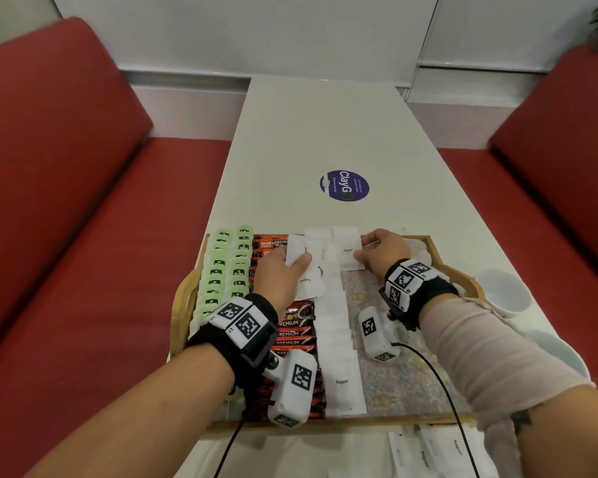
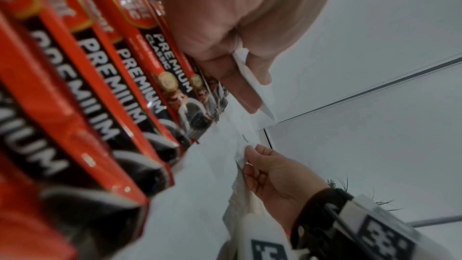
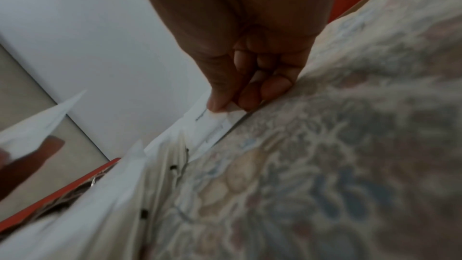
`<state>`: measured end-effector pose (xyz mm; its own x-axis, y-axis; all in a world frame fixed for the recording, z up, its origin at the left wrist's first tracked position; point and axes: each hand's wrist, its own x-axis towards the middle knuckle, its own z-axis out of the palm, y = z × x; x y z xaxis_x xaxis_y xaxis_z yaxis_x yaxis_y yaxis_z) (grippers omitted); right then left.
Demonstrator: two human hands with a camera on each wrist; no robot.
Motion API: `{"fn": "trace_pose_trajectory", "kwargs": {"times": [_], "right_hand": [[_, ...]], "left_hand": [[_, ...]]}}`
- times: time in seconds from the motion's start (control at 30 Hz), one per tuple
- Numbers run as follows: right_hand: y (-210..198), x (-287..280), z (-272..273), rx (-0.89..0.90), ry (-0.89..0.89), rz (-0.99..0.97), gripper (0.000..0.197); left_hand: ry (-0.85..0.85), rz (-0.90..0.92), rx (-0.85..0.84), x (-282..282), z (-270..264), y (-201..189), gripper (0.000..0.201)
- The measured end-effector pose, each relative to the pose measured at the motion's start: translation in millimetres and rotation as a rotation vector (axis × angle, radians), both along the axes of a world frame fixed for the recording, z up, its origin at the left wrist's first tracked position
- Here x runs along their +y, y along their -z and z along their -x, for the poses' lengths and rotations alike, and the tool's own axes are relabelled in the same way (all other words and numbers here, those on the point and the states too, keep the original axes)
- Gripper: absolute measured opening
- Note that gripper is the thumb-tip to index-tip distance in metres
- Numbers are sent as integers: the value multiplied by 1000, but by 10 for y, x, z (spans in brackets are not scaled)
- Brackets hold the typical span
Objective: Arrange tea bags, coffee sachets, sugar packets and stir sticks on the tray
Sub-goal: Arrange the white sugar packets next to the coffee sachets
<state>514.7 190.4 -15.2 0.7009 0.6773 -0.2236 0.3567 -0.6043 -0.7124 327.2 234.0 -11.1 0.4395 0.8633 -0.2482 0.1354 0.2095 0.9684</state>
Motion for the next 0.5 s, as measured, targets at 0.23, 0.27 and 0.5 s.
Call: {"fn": "trace_pose_trajectory", "kwargs": {"times": [0.23,0.27,0.5], "right_hand": [[-76,-13,13,-92,-21,65,29],[-106,-16,31,-130,-13,50,33],[-524,-81,267,-143,-412,-151,15]], "left_hand": [[2,74,1,-33,-32,-39,21],[8,73,5,-39,-30,-60,22],[89,-48,121,-106,2,-193,14]]}}
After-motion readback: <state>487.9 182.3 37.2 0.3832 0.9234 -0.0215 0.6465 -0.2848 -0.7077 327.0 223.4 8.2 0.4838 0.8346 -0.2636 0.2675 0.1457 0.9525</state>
